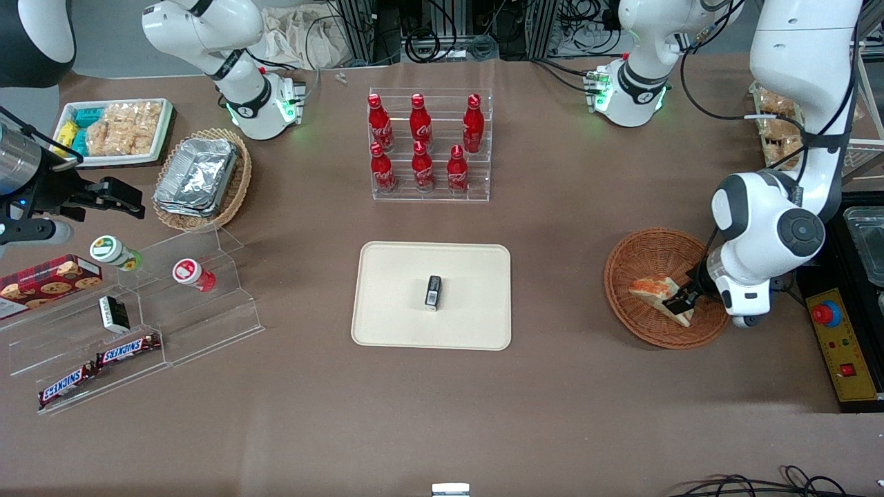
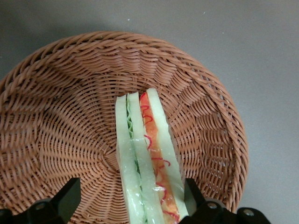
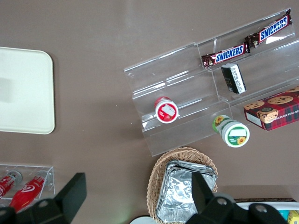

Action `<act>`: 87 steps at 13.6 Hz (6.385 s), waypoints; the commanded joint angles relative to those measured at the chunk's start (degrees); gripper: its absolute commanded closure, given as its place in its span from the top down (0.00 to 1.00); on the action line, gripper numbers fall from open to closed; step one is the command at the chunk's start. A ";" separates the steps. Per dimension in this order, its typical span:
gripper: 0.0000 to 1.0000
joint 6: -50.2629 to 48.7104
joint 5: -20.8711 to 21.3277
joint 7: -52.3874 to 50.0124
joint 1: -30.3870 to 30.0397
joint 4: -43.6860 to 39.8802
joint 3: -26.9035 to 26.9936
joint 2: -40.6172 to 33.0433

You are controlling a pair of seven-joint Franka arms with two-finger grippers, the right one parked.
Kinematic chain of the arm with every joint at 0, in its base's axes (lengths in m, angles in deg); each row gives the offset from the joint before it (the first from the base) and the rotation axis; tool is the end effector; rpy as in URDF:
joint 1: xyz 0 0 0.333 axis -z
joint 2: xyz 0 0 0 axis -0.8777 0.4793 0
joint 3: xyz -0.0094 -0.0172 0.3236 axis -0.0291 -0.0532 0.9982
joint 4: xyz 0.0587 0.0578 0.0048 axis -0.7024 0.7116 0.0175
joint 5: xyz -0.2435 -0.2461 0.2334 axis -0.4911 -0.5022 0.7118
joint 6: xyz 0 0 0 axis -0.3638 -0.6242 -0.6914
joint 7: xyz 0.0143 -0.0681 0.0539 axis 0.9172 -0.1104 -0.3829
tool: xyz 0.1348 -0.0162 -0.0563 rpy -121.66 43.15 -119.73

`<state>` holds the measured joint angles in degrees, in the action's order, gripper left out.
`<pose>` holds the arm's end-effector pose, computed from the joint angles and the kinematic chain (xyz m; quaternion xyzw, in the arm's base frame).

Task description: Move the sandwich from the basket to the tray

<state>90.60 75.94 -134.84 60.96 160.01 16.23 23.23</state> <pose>0.6091 -0.0028 0.2119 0.9159 0.4011 -0.0042 0.0154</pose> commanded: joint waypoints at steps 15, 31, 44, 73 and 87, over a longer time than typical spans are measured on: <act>0.99 3.48 -0.51 -5.09 0.14 0.02 -0.35 1.16; 0.00 -27.92 1.34 -9.84 2.24 -13.66 -1.58 -6.48; 0.00 -57.87 5.99 11.87 9.09 -42.34 -9.58 2.30; 1.00 -28.56 2.58 7.82 23.80 -40.94 -10.55 19.99; 1.00 -53.47 6.70 26.46 -2.84 -40.76 -10.37 -2.17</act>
<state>37.45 81.73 -108.62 60.33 117.63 6.52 22.68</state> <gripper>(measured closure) 0.000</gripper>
